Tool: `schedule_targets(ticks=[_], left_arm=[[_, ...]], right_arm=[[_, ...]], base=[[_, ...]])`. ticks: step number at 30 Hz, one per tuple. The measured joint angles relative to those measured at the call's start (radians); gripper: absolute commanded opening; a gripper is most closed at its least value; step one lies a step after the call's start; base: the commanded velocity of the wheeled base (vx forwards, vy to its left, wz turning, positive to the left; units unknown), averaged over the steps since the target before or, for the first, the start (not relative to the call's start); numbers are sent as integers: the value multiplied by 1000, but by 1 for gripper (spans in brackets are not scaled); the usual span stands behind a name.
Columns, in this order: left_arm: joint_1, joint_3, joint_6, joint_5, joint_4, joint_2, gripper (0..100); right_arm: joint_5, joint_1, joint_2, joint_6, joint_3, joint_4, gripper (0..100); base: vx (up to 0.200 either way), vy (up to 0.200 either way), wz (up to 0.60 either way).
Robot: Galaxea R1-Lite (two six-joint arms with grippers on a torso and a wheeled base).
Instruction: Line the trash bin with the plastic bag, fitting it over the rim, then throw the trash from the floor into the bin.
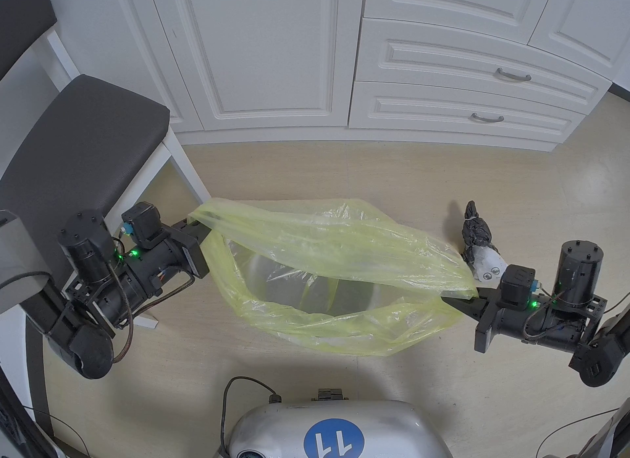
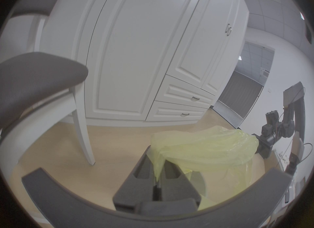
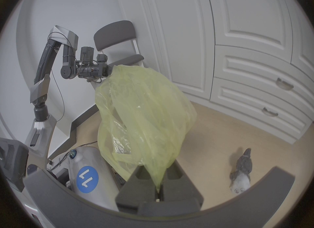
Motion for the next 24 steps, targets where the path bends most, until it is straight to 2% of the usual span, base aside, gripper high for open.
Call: schedule_targets(ticks=[8,11,14,18,20,24], left_arm=[[16,-76,-79,24,0,100,0],[20,-93,-85,30,0,120,0],[21,-117,-97,53,0,140,0],[22,-190,-140,168,0,179,0],[22,-225,-154,207,0,205,0],[24,-267,-173,229,1,247,0]], right_arm=[[-29,0,159,124,-89,-7,0],[-76,11,216,187,-120,-55,0],[-133,27,268,252,-143,-181,0],[-196,59,343,331,-177,-321,0],[-229,80,381,370,-199,-339,0],[-309,122,452,442,-257,-358,0]], base=[[0,0,0],[0,0,0],[0,0,0],[0,0,0],[0,0,0],[0,0,0]])
